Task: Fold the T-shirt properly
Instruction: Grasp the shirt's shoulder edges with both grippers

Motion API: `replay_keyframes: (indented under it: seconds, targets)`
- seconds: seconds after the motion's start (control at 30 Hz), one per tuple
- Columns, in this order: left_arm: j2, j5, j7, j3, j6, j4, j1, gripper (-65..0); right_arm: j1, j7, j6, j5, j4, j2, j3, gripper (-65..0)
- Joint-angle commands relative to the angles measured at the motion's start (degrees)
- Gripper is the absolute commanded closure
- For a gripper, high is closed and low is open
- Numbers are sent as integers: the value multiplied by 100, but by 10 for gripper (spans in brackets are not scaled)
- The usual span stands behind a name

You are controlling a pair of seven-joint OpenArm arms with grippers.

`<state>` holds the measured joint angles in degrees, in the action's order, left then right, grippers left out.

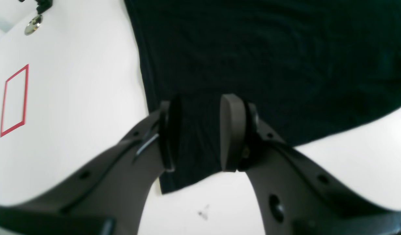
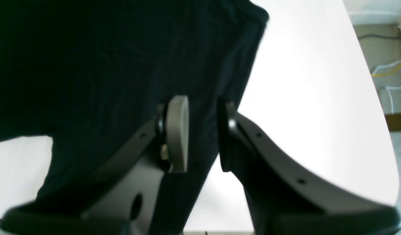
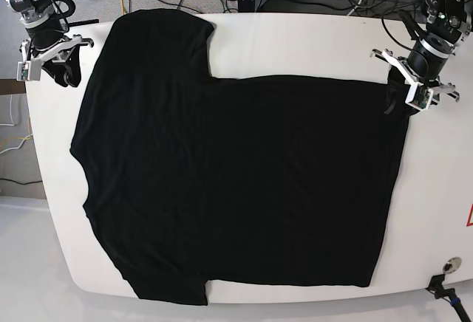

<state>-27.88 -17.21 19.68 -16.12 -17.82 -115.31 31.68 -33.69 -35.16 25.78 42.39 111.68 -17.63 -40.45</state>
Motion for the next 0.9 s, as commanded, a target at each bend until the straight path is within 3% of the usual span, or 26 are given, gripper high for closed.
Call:
replay_keyframes:
  seconds: [0.0,0.33,0.6,0.87]
  targets:
    - [-66,-61,-157,-74,62,-130,-25,-192,45,162,83,96,81,-85,-44,-157]
    - [-4,-118,-174,-65,170,-131,229,-207,78,168,106,6,-130,-90,-30,-163]
    - [205,-96,-338,-110,365,198,396,-259,107,193,109,-31,-216,-82,-14,-168]
    - [315,-771,384,-993,274,1192,128,-204,115,154,158,1,-225,-72,-11,-172]
